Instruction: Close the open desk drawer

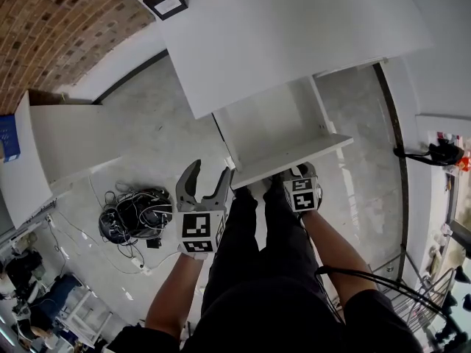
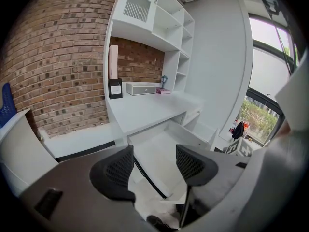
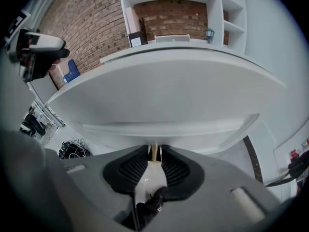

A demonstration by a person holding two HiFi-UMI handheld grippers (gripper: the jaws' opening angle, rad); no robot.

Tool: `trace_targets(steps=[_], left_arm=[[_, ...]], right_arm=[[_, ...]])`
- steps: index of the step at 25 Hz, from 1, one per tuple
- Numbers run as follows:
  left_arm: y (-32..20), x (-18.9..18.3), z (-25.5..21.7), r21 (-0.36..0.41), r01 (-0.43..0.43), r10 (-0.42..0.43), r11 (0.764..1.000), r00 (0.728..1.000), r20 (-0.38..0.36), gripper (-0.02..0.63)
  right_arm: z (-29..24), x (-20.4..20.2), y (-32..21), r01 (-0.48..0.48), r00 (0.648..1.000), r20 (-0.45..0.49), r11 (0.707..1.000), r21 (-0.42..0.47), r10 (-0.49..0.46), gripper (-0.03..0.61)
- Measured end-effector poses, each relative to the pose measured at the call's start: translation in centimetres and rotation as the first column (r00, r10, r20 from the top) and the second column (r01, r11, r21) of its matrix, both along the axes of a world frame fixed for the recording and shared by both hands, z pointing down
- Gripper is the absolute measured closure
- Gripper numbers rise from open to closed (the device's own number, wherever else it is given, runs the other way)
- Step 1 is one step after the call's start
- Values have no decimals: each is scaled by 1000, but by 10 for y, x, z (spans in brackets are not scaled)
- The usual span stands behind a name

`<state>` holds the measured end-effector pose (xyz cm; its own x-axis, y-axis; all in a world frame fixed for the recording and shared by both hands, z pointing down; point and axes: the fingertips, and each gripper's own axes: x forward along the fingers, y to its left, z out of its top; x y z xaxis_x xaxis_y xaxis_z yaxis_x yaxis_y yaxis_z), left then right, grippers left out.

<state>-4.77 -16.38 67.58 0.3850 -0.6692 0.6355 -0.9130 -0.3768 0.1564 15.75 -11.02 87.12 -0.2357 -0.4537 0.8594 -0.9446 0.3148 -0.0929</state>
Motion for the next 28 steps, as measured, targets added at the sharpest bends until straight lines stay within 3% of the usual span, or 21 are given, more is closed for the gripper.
trace_targets(steps=[28], left_arm=[[-43, -42, 24, -42, 111, -112, 993, 994, -7, 344]], right_arm=[[-3, -52, -167, 34, 998, 50, 998, 57, -36, 495]])
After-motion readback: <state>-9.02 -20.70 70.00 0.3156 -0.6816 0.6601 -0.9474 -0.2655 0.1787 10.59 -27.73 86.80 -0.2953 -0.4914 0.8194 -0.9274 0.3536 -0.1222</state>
